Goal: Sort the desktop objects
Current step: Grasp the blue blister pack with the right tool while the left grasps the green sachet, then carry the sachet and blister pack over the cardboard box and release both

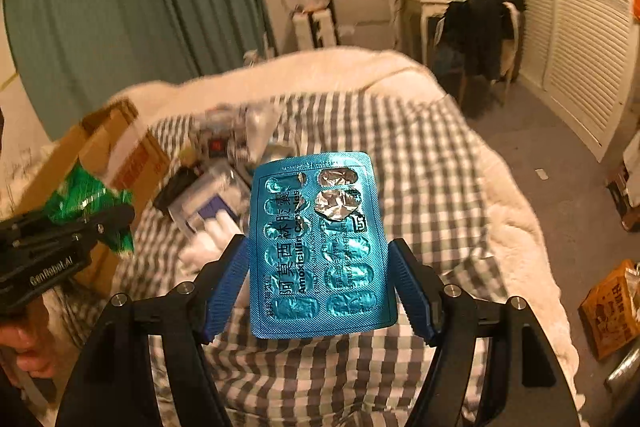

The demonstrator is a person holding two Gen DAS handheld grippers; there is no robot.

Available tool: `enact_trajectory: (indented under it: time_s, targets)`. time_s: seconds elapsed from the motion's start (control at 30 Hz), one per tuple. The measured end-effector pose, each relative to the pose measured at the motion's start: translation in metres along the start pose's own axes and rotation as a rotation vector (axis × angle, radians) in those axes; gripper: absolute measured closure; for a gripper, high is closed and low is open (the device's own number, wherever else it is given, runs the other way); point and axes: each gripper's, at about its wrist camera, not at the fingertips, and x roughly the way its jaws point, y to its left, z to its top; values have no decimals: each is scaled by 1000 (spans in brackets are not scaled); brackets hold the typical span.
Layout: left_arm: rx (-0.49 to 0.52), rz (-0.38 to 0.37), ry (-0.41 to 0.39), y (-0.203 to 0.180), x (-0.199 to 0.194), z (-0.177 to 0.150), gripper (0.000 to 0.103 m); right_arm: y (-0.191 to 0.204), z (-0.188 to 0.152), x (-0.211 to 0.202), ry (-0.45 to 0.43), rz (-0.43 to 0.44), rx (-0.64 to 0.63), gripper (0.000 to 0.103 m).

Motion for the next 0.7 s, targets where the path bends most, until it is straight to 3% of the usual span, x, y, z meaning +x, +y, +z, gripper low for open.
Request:
enact_trajectory:
  time_s: [0.43, 0.7]
  targets:
    - [40, -4, -114, 19, -75, 17, 74, 20, 16, -82, -130, 28, 130, 33]
    - [12, 1, -202, 52, -120, 21, 74, 71, 35, -109, -183, 60, 74, 33]
